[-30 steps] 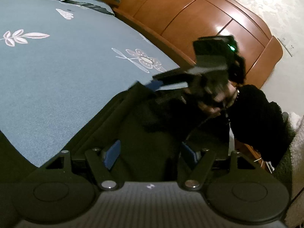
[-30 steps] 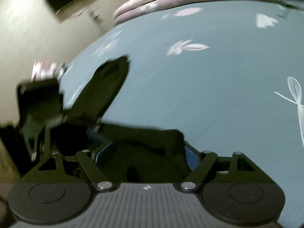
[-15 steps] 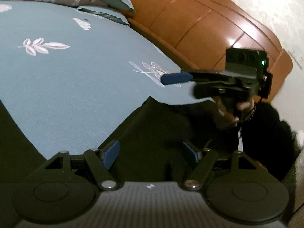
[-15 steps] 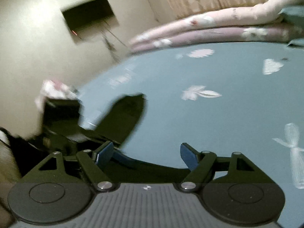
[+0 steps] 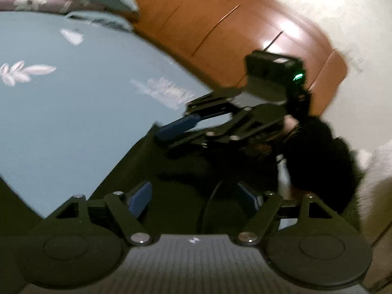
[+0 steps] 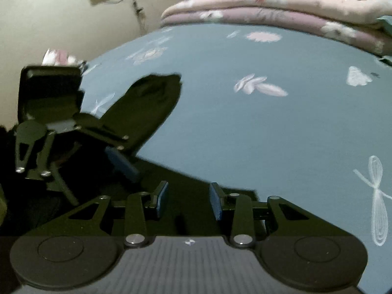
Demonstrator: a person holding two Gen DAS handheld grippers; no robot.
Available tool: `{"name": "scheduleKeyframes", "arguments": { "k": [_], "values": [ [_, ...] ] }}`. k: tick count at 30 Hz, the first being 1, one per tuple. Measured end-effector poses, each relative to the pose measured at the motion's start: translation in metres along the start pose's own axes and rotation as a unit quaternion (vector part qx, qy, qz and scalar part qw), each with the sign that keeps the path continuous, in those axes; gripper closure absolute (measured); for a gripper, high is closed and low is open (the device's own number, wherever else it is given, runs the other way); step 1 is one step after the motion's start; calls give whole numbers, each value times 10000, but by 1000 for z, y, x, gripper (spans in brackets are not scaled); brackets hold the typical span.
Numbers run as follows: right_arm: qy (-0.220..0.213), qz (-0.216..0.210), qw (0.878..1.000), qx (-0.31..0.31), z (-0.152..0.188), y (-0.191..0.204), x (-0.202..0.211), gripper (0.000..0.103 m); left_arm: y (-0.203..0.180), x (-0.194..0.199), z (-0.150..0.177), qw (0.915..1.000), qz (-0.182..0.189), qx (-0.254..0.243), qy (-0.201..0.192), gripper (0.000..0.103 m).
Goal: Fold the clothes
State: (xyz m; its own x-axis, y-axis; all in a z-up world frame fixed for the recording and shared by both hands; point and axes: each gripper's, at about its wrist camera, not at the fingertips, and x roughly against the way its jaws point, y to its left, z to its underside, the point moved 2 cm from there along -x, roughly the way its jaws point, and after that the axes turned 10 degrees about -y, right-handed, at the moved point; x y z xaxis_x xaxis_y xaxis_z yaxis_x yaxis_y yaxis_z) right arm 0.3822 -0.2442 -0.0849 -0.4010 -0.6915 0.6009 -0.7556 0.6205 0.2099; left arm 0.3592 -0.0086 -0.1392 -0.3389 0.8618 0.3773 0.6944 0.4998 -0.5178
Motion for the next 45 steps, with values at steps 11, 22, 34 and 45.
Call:
{"name": "scheduleKeyframes", "arguments": {
  "k": [11,22,34,45],
  "values": [
    [-345,863,9956,-90,-3,8,3,61,1,15,-12,9952,-872,-291,-334,30],
    [-208,814,9949,551,-6,72,35,60,-11,37,-25,9894,-1227,-532,-560,34],
    [-604,2211,9717,-579,68,120,99,17,-61,50,1,9773,-2080,-286,-290,33],
    [-664,2747,9528,-1107,134,130,58,0,-90,59,36,9703,-2401,-17,-291,33]
  ]
}}
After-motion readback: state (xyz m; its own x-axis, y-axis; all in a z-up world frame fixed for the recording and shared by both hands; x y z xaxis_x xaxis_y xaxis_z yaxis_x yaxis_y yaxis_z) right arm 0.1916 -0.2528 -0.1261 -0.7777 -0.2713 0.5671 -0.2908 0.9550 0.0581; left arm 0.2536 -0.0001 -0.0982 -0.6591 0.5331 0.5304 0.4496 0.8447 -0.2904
